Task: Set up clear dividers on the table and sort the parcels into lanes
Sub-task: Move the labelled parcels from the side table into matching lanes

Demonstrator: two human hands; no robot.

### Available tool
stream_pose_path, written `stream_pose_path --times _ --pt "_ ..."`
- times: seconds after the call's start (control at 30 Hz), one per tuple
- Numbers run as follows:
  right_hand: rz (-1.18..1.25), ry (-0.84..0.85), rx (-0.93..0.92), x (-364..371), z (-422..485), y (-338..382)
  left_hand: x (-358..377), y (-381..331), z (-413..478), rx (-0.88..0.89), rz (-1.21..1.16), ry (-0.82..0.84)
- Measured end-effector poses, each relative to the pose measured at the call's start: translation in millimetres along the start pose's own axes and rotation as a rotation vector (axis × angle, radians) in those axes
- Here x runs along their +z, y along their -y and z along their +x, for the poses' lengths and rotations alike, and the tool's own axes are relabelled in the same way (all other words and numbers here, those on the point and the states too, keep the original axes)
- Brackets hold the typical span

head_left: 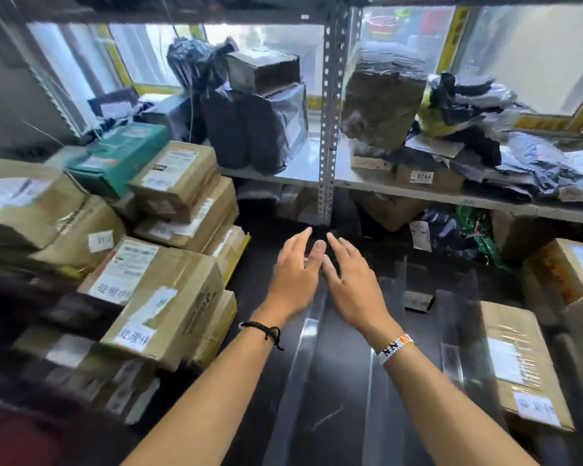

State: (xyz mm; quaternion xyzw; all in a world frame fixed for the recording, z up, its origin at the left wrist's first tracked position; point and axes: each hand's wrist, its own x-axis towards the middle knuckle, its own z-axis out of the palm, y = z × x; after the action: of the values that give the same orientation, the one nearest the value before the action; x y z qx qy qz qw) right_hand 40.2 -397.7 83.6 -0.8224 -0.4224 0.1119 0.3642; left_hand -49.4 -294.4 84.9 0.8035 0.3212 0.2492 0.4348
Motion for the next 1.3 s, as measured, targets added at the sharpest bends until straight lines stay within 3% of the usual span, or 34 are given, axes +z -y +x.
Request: stream_pose_path --times 0.17,0.33,0.53,0.67,0.8,1.13,1.3 --pt "0.168 0.185 -0.015 95 6 78 -110 51 1 -0.055 0.058 -0.129" --pt "0.393 0.345 0.152 180 -1 135 -209 111 -12 -0.161 0.132 -0.172" --pt "0.594 0.428 0.419 239 -16 157 -257 162 -37 -0.223 0.082 -0.171" --pt "0.657 0.444 0.493 252 -19 162 -261 168 -43 -0.225 0.016 -0.139" --pt "0.766 0.371 0.511 253 -18 160 -254 159 -47 -0.206 -0.05 -0.141" --pt "0.945 0.09 0.327 182 -15 130 -212 107 -39 -0.099 -0.167 -0.134" --pt "1.01 -0.017 0.255 113 -20 98 -155 82 -28 -0.255 -0.129 0.03"
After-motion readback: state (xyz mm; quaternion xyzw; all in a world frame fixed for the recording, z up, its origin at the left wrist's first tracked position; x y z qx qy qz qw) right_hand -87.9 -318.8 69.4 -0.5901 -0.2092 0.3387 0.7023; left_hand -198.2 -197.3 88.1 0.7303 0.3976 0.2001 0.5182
